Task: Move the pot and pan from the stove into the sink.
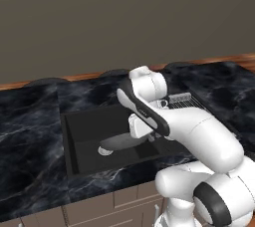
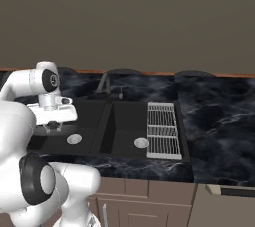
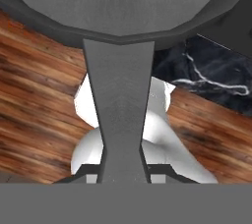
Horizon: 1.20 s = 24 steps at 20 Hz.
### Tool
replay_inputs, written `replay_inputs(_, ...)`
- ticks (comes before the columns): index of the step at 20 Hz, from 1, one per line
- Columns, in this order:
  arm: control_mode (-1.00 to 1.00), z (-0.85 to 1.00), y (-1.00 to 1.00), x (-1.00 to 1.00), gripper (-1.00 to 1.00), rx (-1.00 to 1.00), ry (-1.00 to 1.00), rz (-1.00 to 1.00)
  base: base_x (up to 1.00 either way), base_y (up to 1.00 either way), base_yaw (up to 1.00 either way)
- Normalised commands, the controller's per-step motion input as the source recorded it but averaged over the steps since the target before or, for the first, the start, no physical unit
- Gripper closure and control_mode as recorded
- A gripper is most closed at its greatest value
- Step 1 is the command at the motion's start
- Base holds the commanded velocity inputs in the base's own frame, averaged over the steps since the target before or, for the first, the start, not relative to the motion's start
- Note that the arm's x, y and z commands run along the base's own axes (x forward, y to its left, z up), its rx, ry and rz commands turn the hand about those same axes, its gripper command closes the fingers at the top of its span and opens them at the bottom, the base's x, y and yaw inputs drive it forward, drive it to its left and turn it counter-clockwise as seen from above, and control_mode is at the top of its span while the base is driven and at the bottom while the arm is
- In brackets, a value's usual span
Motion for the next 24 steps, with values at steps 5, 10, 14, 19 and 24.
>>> replay_inputs(5,-1.00,-0.18,0.23,0.38,1.00,-0.01,0.00,-0.07,0.00,0.00,0.00)
replay_inputs(10,-1.00,-0.27,0.17,0.35,1.00,-0.02,0.00,-0.06,0.00,0.00,0.00)
replay_inputs(14,-1.00,-0.28,0.19,0.35,1.00,-0.02,0.00,-0.06,0.00,0.00,0.00)
replay_inputs(19,-1.00,-0.34,0.17,0.34,1.00,-0.03,0.00,-0.06,0.00,0.00,0.00)
replay_inputs(24,-1.00,-0.37,0.15,0.26,1.00,-0.04,0.00,-0.05,0.00,0.00,0.00)
